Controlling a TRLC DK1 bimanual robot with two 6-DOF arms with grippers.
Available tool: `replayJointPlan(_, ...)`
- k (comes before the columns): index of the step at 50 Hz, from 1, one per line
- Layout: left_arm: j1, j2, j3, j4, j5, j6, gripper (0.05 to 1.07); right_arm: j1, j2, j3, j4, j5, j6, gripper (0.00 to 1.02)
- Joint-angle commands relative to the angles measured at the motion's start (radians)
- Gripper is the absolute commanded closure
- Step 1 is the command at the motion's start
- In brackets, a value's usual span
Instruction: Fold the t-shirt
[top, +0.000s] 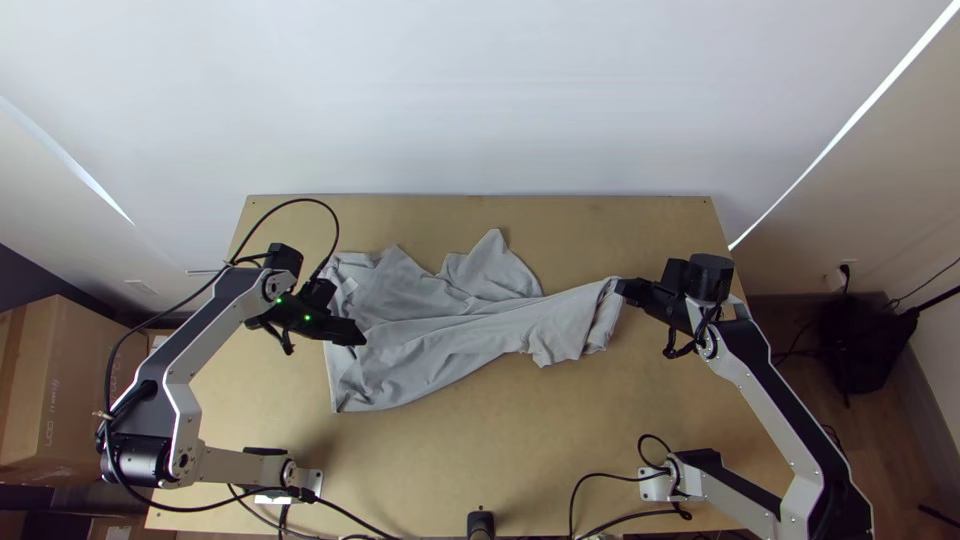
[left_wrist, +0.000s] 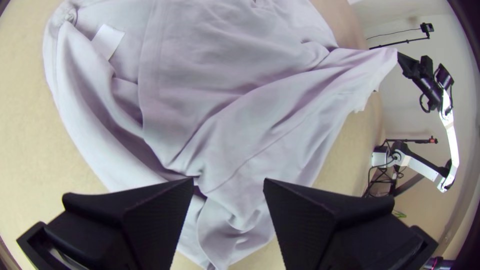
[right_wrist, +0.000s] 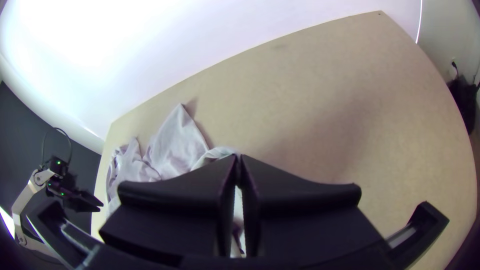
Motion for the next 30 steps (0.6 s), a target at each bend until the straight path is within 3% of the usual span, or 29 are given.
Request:
replayJointPlan(1, -0.021, 0.042, -0.031, 0.018, -0.007, -0.019, 0.43, -0.005, 0.012, -0.018, 0.020, 0.001, 0.022, 1.00)
replayJointPlan(14, -0.085, 0.090, -0.076, 0.037, -0.021, -0.019, 0.43, -0.008, 0.018, -0.017, 0.025, 0.001, 0.024, 1.00)
replayJointPlan(17, -0.093, 0.093, -0.091, 0.062, -0.020, -0.030, 0.56, -0.008, 0.016, -0.015, 0.025, 0.001, 0.027, 1.00)
replayJointPlan(22, -0.087, 0.076, -0.100, 0.134, -0.020, -0.076, 0.95, -0.008, 0.010, -0.018, 0.025, 0.001, 0.030, 1.00)
replayJointPlan(24, -0.081, 0.062, -0.097, 0.145, -0.018, -0.082, 1.04, -0.008, 0.007, -0.020, 0.025, 0.001, 0.030, 1.00)
replayJointPlan(30, -0.049, 0.027, -0.061, 0.140, -0.018, -0.093, 1.04, -0.009, -0.002, -0.023, 0.025, 0.001, 0.030, 1.00)
